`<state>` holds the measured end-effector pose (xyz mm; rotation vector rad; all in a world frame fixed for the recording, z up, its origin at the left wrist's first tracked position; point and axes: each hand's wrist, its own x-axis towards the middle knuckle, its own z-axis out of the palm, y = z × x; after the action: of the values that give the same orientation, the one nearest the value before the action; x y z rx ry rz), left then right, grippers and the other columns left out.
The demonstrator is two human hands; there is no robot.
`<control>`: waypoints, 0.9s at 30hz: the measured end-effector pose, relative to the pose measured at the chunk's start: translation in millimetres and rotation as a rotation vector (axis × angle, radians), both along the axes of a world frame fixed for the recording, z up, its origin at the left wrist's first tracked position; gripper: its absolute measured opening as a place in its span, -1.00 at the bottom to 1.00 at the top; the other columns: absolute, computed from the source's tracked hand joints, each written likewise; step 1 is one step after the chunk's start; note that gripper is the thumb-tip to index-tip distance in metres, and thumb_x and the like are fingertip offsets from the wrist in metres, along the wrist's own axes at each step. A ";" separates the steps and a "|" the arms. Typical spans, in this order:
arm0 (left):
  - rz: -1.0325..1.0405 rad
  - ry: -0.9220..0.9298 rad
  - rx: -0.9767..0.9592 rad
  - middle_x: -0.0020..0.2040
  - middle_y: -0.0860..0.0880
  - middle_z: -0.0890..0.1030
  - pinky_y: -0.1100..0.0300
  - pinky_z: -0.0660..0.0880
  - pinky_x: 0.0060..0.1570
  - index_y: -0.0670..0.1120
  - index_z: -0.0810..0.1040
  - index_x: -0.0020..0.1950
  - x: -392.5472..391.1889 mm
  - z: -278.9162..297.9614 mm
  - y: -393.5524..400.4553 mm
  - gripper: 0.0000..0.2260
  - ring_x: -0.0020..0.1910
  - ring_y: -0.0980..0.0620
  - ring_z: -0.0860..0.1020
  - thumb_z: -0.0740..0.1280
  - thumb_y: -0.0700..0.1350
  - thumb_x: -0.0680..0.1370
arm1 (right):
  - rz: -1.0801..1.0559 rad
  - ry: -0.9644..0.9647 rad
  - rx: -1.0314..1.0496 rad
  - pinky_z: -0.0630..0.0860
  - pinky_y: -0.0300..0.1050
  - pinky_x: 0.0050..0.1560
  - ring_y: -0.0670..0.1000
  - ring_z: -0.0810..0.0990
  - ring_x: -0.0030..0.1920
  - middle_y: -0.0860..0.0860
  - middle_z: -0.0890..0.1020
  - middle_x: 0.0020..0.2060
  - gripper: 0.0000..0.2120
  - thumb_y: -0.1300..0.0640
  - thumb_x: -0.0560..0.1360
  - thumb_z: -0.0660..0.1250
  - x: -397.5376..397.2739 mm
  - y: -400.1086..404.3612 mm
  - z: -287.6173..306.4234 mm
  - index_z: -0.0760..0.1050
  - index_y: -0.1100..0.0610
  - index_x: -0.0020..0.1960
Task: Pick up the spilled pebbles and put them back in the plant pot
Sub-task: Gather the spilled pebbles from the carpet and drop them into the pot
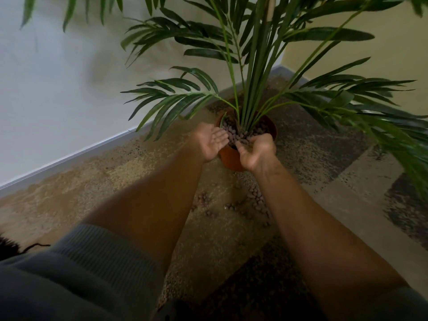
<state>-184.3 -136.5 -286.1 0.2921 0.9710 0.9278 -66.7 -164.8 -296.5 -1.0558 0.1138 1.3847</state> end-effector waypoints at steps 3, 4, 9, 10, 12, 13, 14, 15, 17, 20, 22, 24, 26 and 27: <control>-0.003 0.126 0.015 0.42 -0.10 0.45 0.14 0.43 0.24 -0.12 0.27 0.51 -18.5 -10.8 -8.2 -0.60 0.36 -0.02 0.46 -0.06 -0.09 0.69 | 0.117 -0.018 0.028 0.55 -0.02 0.22 0.20 0.57 0.20 0.28 0.54 0.21 -0.64 0.35 0.57 0.06 -16.1 -1.1 -8.9 0.39 0.37 0.33; -0.008 0.191 0.015 0.39 -0.06 0.48 0.15 0.44 0.20 -0.09 0.31 0.48 -24.3 -14.1 -11.7 -0.61 0.33 0.01 0.48 -0.04 -0.07 0.69 | 0.175 -0.037 0.029 0.57 -0.05 0.15 0.20 0.57 0.19 0.29 0.54 0.20 -0.65 0.34 0.57 0.08 -21.9 -1.9 -13.1 0.38 0.38 0.32; -0.024 0.462 -0.011 0.02 0.00 0.60 0.21 0.50 -0.06 -0.03 0.51 0.11 -60.3 -35.0 -29.4 -0.84 -0.06 0.07 0.57 0.15 -0.09 0.65 | 0.482 -0.202 -0.028 0.61 -0.08 -0.02 0.13 0.61 0.13 0.23 0.61 0.13 -0.75 0.34 0.55 0.13 -57.9 -12.8 -34.4 0.49 0.30 0.16; -0.018 0.507 -0.016 -0.08 0.01 0.58 0.25 0.49 -0.14 -0.03 0.50 0.04 -68.4 -38.4 -33.8 -0.86 -0.17 0.10 0.54 0.15 -0.10 0.65 | 0.539 -0.235 -0.041 0.60 -0.08 -0.05 0.10 0.62 0.09 0.20 0.63 0.12 -0.74 0.33 0.55 0.14 -65.6 -16.6 -37.9 0.51 0.29 0.16; 0.002 0.607 -0.032 -0.14 0.03 0.54 0.28 0.45 -0.23 -0.02 0.48 -0.01 -83.9 -45.7 -41.3 -0.87 -0.25 0.13 0.47 0.16 -0.12 0.65 | 0.632 -0.296 -0.070 0.59 -0.08 -0.04 0.06 0.60 0.00 0.15 0.63 0.01 -0.77 0.33 0.56 0.14 -78.8 -24.5 -47.2 0.51 0.27 0.14; 0.002 0.664 -0.042 -0.12 0.02 0.54 0.28 0.44 -0.23 -0.03 0.49 0.02 -92.4 -50.5 -44.4 -0.89 -0.23 0.13 0.46 0.17 -0.13 0.64 | 0.677 -0.333 -0.085 0.59 -0.08 -0.03 0.05 0.59 0.00 0.13 0.61 -0.01 -0.78 0.33 0.57 0.15 -84.4 -28.4 -52.2 0.50 0.25 0.15; -0.016 0.743 -0.054 -0.09 0.01 0.54 0.27 0.44 -0.22 -0.05 0.49 0.06 -101.7 -57.4 -47.4 -0.89 -0.20 0.11 0.46 0.18 -0.15 0.63 | 0.724 -0.384 -0.098 0.61 -0.10 -0.05 0.07 0.59 0.03 0.13 0.60 0.02 -0.77 0.32 0.57 0.17 -89.0 -32.1 -58.3 0.48 0.26 0.19; -0.033 0.824 -0.081 -0.05 -0.03 0.55 0.24 0.45 -0.18 -0.09 0.52 0.08 -112.1 -64.6 -51.0 -0.88 -0.17 0.08 0.47 0.20 -0.16 0.62 | 0.778 -0.451 -0.110 0.63 -0.10 -0.06 0.08 0.59 0.07 0.14 0.58 0.09 -0.74 0.31 0.57 0.20 -93.1 -34.5 -66.0 0.47 0.27 0.24; -0.057 0.962 -0.097 -0.01 -0.08 0.56 0.15 0.48 -0.09 -0.18 0.58 0.17 -129.2 -78.3 -60.4 -0.80 -0.10 0.00 0.50 0.23 -0.20 0.60 | 0.899 -0.638 -0.126 0.64 0.05 0.05 0.10 0.59 0.03 0.18 0.58 0.11 -0.71 0.30 0.55 0.25 -100.5 -39.1 -82.9 0.49 0.30 0.26; -0.140 1.116 -0.113 0.15 -0.06 0.59 0.17 0.55 0.04 -0.14 0.50 0.35 -150.1 -92.8 -74.3 -0.68 0.09 -0.01 0.58 0.24 -0.24 0.60 | 1.048 -0.922 -0.091 0.57 0.04 0.12 0.13 0.60 0.04 0.17 0.61 0.06 -0.73 0.26 0.54 0.25 -111.0 -47.3 -100.8 0.55 0.27 0.21; -0.261 1.194 -0.070 0.05 -0.09 0.57 0.20 0.56 -0.15 -0.14 0.51 0.32 -157.2 -95.9 -80.6 -0.64 -0.06 0.01 0.58 0.33 -0.29 0.53 | 1.137 -1.102 -0.049 0.56 0.02 0.12 0.16 0.59 0.16 0.15 0.60 0.19 -0.68 0.21 0.55 0.23 -117.0 -51.2 -107.6 0.54 0.22 0.27; -0.315 1.280 -0.054 0.05 -0.08 0.55 0.25 0.48 -0.30 -0.10 0.51 0.30 -163.8 -99.4 -84.8 -0.60 -0.15 0.06 0.52 0.40 -0.29 0.48 | 1.205 -1.238 -0.017 0.55 0.02 0.19 0.17 0.56 0.24 0.15 0.56 0.27 -0.66 0.20 0.57 0.21 -123.6 -52.7 -111.9 0.51 0.19 0.32; -0.362 1.296 -0.023 0.20 -0.09 0.54 0.29 0.44 -0.29 -0.05 0.49 0.30 -167.2 -104.0 -87.2 -0.57 -0.01 0.05 0.50 0.43 -0.26 0.46 | 1.280 -1.396 0.052 0.50 0.04 0.27 0.18 0.53 0.28 0.17 0.54 0.31 -0.64 0.20 0.57 0.22 -131.5 -52.7 -116.3 0.49 0.20 0.35; -0.396 1.313 -0.004 0.25 -0.08 0.52 0.33 0.40 -0.31 -0.04 0.48 0.31 -168.6 -105.8 -88.1 -0.56 0.04 0.05 0.48 0.44 -0.24 0.46 | 1.309 -1.463 0.103 0.49 0.03 0.27 0.17 0.53 0.28 0.16 0.55 0.30 -0.64 0.20 0.56 0.23 -135.7 -53.7 -117.1 0.50 0.20 0.34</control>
<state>-352.8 -224.6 -391.8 1.1219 1.9979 0.2721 -202.4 -218.6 -413.6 -1.9040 -1.9659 1.2291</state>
